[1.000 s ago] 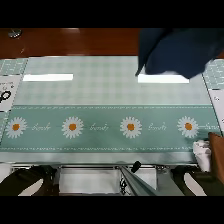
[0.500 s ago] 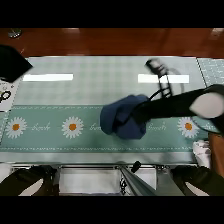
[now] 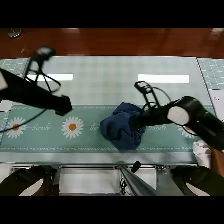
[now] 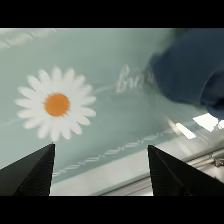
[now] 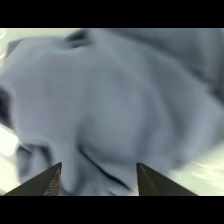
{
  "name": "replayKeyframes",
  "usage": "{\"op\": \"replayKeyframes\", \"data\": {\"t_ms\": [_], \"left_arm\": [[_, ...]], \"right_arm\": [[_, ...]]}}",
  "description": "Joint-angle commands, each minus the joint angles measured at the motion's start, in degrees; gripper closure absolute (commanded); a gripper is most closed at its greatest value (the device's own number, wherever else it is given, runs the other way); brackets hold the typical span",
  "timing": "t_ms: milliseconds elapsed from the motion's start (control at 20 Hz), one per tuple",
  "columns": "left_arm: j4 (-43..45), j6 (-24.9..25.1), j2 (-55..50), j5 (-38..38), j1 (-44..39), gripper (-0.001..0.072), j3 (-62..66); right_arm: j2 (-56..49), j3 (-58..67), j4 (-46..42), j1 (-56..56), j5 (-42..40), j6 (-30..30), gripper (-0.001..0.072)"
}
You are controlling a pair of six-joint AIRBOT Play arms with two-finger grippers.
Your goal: Fold the shirts.
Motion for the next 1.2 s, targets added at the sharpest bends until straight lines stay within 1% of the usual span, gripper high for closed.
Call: {"op": "replayKeyframes", "data": {"t_ms": [0, 100, 150, 250, 300, 450, 550, 650, 750, 850, 900, 950, 1000, 1050, 1150], "left_arm": [[-10.49, 0.28, 1.16, 11.43, 0.02, 0.0001, -17.51], [-18.73, 3.63, 0.96, 19.56, 0.04, 0.0001, -25.92], [-23.39, 4.87, 0.92, 24.28, 0.04, 0.0001, -29.46], [-32.24, 7.98, 0.92, 32.22, 0.04, 0.0001, -35.12], [-35.34, 9.22, 0.87, 34.49, 0.04, 0.0001, -36.61], [-41.72, 13.51, -0.68, 38.25, 0.04, 0.0001, -37.66], [-45.83, 15.8, -4.07, 39.45, 0.02, 0.0002, -37.66], [-50.27, 20.22, -8.87, 39.74, 0.02, 0.0002, -37.64], [-54.88, 23.43, -13.27, 41.33, 0.02, 0.0002, -37.55], [-59.08, 24.83, -16.59, 42.99, 0.02, 0.0005, -36.68], [-60.39, 25.42, -17.94, 43.58, 0.02, 0.0093, -35.8], [-61.66, 27.5, -19.19, 43.54, 0.04, 0.0349, -34.64], [-62.73, 28.26, -20.04, 43.5, 0.02, 0.0564, -33.48], [-63.28, 28.24, -20.76, 43.54, 0.04, 0.0616, -32.17], [-63.3, 28.85, -21.29, 43.45, 0.04, 0.0621, -30.01]], "right_arm": [[8.74, 1.7, -11.06, -5.99, 7.08, 0.94, 0.0175], [13.05, 1.7, -18.25, -10.71, 10.84, 1.01, 0.0173], [14.25, 1.7, -20.37, -13.55, 12.02, 0.96, 0.0119], [14.88, 1.7, -20.04, -19.26, 12.57, 0.42, 0.0109], [14.75, 1.68, -18.1, -21.81, 12.46, -0.42, 0.0109], [14.75, 1.29, -11.74, -26.1, 11.39, -2.54, 0.0109], [14.75, 1.29, -10.54, -26.38, 11.08, -2.51, 0.0109], [14.75, 1.29, -9.55, -26.38, 11.02, -2.51, 0.0109], [14.75, 1.29, -8.61, -26.38, 11.26, -2.51, 0.0109], [14.75, 1.29, -7.89, -26.38, 11.52, -2.49, 0.0109], [14.75, 1.29, -7.85, -26.38, 11.52, -2.49, 0.0109], [14.75, 1.29, -7.87, -26.38, 11.52, -2.49, 0.0109], [14.75, 1.29, -7.98, -26.38, 11.52, -2.49, 0.0109], [14.75, 1.29, -8.0, -26.38, 11.52, -2.49, 0.0109], [14.75, 1.29, -8.46, -26.38, 11.39, -2.49, 0.0109]]}}
